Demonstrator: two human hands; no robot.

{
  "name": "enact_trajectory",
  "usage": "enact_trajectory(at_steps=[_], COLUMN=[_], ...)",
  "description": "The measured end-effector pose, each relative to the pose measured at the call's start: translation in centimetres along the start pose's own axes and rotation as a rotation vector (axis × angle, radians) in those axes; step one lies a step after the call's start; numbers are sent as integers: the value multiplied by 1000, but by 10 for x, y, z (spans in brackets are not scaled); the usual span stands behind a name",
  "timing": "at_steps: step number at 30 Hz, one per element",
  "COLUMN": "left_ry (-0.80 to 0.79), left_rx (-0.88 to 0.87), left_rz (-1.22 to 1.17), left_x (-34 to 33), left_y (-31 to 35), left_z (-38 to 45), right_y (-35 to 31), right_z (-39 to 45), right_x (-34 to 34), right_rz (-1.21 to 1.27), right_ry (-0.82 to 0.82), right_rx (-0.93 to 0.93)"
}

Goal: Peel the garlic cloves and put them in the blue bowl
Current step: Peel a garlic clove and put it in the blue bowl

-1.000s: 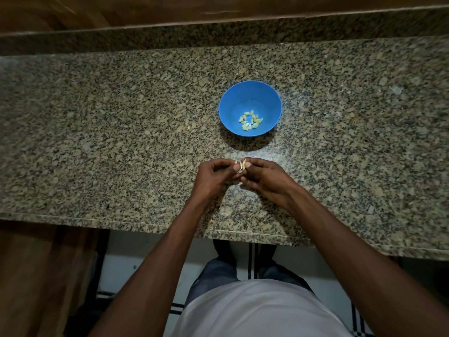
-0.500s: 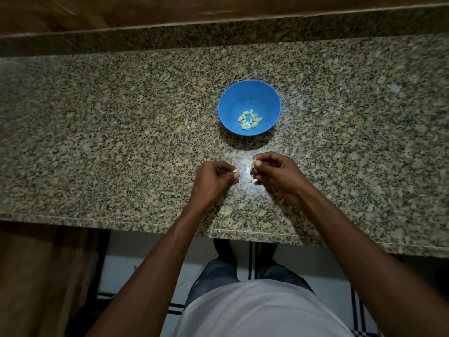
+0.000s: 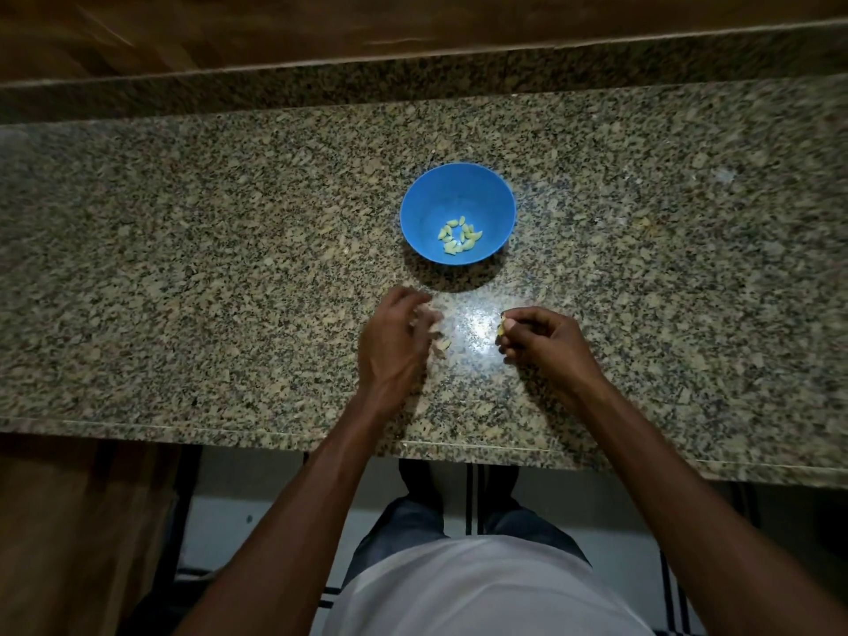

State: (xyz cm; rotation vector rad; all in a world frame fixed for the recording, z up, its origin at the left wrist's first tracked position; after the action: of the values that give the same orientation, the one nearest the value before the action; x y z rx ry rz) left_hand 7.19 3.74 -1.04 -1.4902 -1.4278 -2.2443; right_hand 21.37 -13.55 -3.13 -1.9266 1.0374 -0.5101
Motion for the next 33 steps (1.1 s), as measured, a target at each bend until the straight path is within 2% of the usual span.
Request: enact_trajectory(at_steps=[3, 4, 8, 15, 20, 25, 28, 31, 33], left_ry=[188, 210, 57, 27, 18, -79, -65, 13, 25], left_rx=[263, 297, 287, 409, 384, 420, 369, 453, 417], left_rz=[-208, -219, -312, -457, -426, -456, -351, -433, -423], left_x=[16, 20, 24, 20, 23, 20, 24, 30, 34], left_y=[-7, -9, -13, -14, -12, -21, -20, -17, -16], left_z=[-5, -8, -20, -26, -35, -44, -52, -61, -65], right_y=[4, 5, 10, 13, 19, 25, 25, 25, 24], right_z=[-8, -11, -18, -28, -40, -45, -48, -51, -54], right_x=[-6, -7, -16, -24, -27, -32, -37, -42, -46], right_rz=[13, 7, -69, -18, 61, 134, 171, 217, 212], right_ry=[-38, -54, -83, -39, -75, -135, -163, -171, -164], right_rx=[10, 19, 59, 24, -34, -111, -143, -161, -158])
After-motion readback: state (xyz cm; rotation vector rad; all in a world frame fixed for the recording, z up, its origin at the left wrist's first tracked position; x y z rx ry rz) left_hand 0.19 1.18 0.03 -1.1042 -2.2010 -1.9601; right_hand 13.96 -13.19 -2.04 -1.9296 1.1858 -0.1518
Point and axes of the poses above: each hand's wrist, its own z-axis towards the middle knuckle, its own x-axis out of the back of the hand, y = z × x, the point moved 1 cm from there along z, towards the middle knuckle, and after that the axes turned 3 degrees about y, right-handed, at the moved point
